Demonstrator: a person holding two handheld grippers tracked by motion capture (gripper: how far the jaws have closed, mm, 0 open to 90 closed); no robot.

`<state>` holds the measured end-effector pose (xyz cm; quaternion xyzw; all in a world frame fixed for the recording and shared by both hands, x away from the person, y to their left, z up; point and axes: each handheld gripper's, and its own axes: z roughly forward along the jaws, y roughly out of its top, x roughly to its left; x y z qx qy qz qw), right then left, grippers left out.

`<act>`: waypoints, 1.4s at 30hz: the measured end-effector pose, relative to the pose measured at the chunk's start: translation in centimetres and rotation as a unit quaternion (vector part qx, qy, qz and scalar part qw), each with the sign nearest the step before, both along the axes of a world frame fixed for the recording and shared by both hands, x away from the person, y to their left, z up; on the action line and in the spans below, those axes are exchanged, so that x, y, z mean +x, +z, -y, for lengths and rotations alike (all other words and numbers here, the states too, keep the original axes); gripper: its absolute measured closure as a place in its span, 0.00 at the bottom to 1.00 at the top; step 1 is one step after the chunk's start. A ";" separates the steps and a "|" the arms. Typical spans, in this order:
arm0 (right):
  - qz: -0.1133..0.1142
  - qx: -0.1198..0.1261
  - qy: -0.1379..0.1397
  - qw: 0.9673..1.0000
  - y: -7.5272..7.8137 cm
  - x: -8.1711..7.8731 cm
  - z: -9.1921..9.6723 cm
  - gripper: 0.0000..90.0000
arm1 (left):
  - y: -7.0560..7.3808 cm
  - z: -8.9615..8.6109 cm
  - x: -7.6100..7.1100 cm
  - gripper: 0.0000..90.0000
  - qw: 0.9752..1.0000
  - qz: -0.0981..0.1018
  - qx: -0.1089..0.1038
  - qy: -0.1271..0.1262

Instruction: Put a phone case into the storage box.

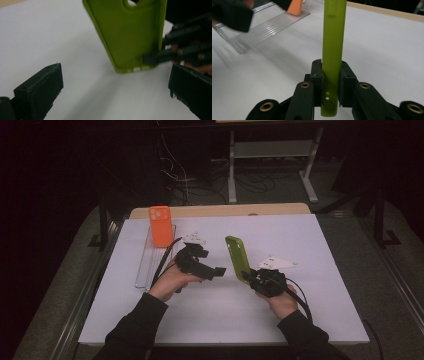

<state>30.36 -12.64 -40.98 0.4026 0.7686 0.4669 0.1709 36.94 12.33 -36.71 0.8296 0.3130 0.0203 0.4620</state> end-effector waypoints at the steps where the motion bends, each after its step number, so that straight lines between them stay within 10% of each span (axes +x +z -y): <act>1: 0.000 0.000 0.002 1.000 0.0 -0.1 -0.1 0.84 | 0.1 0.2 0.2 0.00 1.000 0.000 -0.005 0.003; 16: 0.002 0.006 0.024 1.000 0.2 -0.7 -1.5 0.84 | -0.2 3.6 1.0 0.00 0.999 0.000 -0.038 -0.001; 42: 0.004 -0.014 0.030 0.999 -0.2 -0.5 -1.5 0.75 | 0.2 3.6 1.5 0.15 0.998 0.009 -0.061 0.004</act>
